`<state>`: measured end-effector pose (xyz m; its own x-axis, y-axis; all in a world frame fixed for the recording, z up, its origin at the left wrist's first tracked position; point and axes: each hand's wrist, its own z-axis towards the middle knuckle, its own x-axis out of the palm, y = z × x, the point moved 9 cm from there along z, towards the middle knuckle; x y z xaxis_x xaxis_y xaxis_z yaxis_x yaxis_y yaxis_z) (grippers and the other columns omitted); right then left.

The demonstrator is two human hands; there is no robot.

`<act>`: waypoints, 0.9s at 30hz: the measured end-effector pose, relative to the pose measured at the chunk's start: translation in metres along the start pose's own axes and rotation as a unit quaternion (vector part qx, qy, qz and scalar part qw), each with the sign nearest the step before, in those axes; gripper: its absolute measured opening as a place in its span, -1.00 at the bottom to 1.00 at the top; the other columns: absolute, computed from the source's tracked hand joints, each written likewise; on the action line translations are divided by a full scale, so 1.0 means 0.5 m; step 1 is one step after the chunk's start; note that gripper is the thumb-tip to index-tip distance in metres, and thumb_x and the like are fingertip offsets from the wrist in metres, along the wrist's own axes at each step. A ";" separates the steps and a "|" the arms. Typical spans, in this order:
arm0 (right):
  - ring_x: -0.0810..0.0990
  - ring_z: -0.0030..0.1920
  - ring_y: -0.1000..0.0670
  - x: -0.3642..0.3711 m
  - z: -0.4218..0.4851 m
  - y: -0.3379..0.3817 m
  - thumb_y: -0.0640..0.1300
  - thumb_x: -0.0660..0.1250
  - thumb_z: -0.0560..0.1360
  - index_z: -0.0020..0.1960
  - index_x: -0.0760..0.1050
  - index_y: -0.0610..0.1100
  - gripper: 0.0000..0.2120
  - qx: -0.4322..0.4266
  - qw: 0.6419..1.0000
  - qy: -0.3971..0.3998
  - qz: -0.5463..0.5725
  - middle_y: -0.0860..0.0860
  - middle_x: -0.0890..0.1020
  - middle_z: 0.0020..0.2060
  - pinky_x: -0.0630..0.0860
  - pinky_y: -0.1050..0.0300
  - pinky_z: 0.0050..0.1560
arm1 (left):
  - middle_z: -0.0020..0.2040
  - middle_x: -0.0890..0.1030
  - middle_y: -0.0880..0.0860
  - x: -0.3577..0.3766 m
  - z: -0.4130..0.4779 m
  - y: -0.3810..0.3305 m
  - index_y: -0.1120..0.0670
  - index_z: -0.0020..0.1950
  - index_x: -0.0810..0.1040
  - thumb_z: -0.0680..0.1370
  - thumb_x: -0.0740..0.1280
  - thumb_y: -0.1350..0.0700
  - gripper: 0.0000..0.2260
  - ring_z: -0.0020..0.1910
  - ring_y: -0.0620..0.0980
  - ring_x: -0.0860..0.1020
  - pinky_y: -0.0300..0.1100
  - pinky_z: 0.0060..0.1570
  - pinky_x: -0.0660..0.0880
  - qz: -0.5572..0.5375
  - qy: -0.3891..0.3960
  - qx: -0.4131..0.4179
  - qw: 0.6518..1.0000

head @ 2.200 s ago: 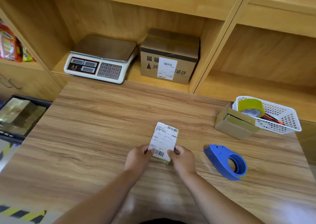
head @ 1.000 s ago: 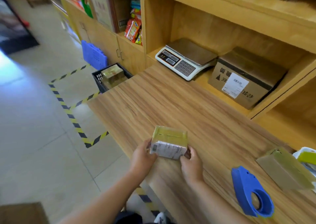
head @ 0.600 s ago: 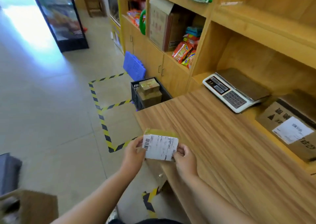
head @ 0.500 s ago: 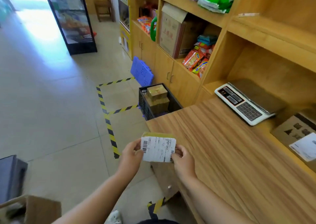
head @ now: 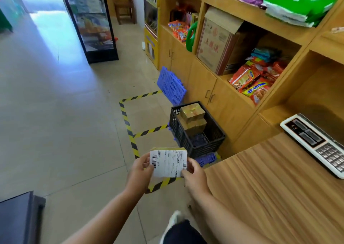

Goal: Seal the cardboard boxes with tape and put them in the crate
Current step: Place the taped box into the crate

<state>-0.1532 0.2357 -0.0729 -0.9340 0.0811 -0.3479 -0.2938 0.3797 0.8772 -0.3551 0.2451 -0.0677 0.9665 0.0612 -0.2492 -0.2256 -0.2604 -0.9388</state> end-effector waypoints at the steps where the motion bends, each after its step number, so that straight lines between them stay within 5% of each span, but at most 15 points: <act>1: 0.52 -0.01 0.22 0.006 0.028 0.007 -0.31 0.27 0.48 0.18 0.41 0.08 -0.62 0.002 1.000 0.002 0.001 0.20 0.55 -0.02 0.50 0.32 -0.13 | 0.04 0.61 -0.08 0.004 0.028 0.000 -0.21 0.08 0.47 0.55 0.23 0.28 -0.64 0.05 -0.13 0.57 -0.06 0.05 0.56 -0.002 0.002 0.000 1.000; 7: 0.48 -0.06 0.16 0.040 0.232 0.053 -0.29 0.26 0.49 0.21 0.43 0.03 -0.64 0.020 1.000 0.009 -0.007 0.20 0.50 -0.10 0.43 0.23 -0.13 | -0.01 0.57 -0.14 0.021 0.222 -0.033 -0.18 0.11 0.46 0.57 0.23 0.27 -0.67 -0.01 -0.20 0.55 -0.38 -0.17 0.50 0.012 0.015 -0.002 1.000; 13: 0.45 -0.02 0.16 0.051 0.431 0.100 -0.28 0.26 0.53 0.28 0.42 -0.04 -0.65 0.047 0.999 0.028 0.004 0.16 0.48 -0.08 0.38 0.45 -0.29 | 0.03 0.53 -0.07 0.047 0.437 -0.070 0.04 0.31 0.45 0.57 0.26 0.24 -0.68 0.00 -0.18 0.51 -0.36 -0.13 0.49 0.061 0.020 -0.043 0.997; 19: 0.51 -0.04 0.14 -0.007 0.598 0.078 -0.26 0.26 0.52 0.12 0.39 0.08 -0.71 0.109 0.994 -0.003 0.031 0.17 0.52 -0.09 0.53 0.20 -0.04 | 0.13 0.52 0.06 0.168 0.616 -0.091 0.07 0.32 0.44 0.56 0.27 0.24 -0.67 0.12 -0.05 0.51 -0.08 0.13 0.53 0.090 0.070 -0.082 0.990; 23: 0.55 -0.11 0.20 -0.055 0.660 0.034 -0.28 0.26 0.51 -0.02 0.40 0.14 -0.70 0.154 0.985 -0.040 0.070 0.22 0.56 -0.12 0.47 0.31 -0.24 | 0.09 0.54 -0.03 0.262 0.695 -0.093 0.03 0.32 0.44 0.56 0.28 0.21 -0.67 0.08 -0.11 0.52 -0.07 0.12 0.54 0.121 0.114 -0.095 0.982; 27: 0.56 -0.11 0.19 -0.095 0.722 -0.004 -0.24 0.28 0.50 -0.02 0.42 0.14 -0.74 0.196 0.972 -0.091 0.092 0.23 0.57 -0.11 0.49 0.25 -0.21 | 0.10 0.55 -0.07 0.355 0.778 -0.089 -0.04 0.29 0.46 0.57 0.28 0.18 -0.69 0.07 -0.11 0.54 -0.06 0.13 0.54 0.157 0.168 -0.105 0.968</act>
<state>-0.0348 0.5635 -0.1774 -0.9012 0.3291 -0.2820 0.0077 0.6628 0.7488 -0.2213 0.6424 -0.1628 0.8478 -0.3596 -0.3899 -0.5185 -0.4073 -0.7518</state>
